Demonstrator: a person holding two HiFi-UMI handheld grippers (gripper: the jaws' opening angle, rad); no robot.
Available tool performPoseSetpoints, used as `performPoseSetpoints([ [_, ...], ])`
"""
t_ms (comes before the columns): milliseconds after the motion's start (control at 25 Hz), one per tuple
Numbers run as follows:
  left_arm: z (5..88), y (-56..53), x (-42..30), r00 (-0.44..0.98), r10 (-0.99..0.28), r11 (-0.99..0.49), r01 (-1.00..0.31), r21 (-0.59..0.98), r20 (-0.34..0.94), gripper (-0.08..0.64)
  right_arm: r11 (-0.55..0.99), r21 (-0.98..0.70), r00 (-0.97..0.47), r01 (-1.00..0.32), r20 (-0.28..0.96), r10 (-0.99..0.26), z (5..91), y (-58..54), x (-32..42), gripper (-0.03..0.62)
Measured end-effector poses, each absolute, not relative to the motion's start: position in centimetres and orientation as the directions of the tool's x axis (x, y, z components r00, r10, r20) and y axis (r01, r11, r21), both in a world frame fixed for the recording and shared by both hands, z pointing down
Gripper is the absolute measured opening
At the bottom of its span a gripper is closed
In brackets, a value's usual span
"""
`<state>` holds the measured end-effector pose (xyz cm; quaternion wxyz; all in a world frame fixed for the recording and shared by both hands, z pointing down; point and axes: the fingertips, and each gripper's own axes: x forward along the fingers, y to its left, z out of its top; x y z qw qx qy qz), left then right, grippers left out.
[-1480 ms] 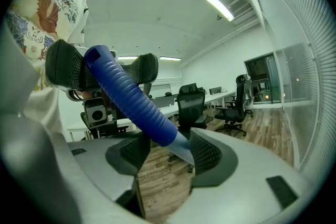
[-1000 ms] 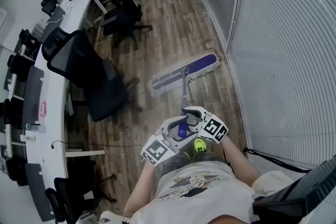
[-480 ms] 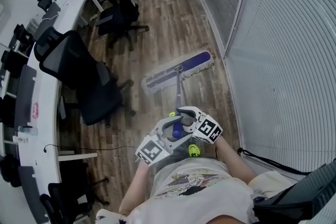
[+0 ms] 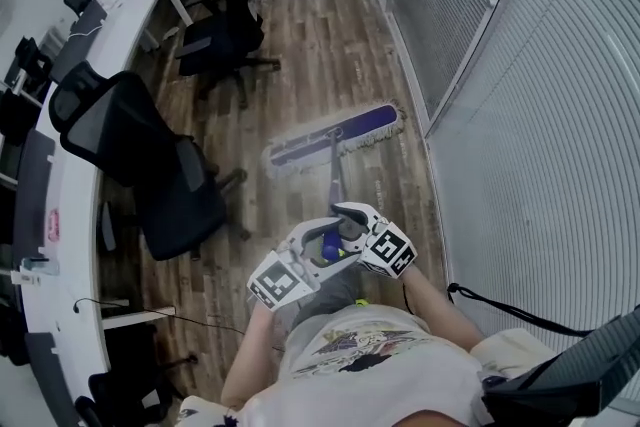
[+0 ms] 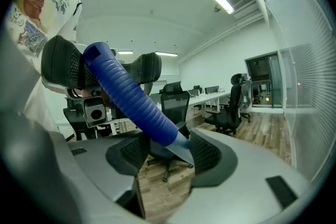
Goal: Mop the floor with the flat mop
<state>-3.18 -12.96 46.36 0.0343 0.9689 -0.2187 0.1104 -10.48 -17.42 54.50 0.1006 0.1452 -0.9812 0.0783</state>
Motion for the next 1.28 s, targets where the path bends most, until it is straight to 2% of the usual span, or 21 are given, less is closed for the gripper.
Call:
performPoseSetpoints([
  [400, 45.7, -24.7, -11.7, 0.891, -0.421, -0.901, -0.433, 0.037, 0.169, 0.241, 0.954, -0.103, -0.926, -0.282, 0.288, -0.243, 54.5, -29.0, -18.4, 0.224],
  [600, 45.2, -30.9, -13.6, 0.887, -0.443, -0.893, -0.450, 0.030, 0.128, 0.241, 0.953, -0.095, -0.922, -0.289, 0.296, -0.250, 54.2, -35.2, -20.1, 0.225],
  [1280, 45.8, -44.6, -16.1, 0.869, -0.472, -0.871, -0.486, 0.072, 0.150, 0.244, 0.960, -0.111, -0.933, -0.257, 0.286, -0.217, 54.6, -48.6, -22.6, 0.225],
])
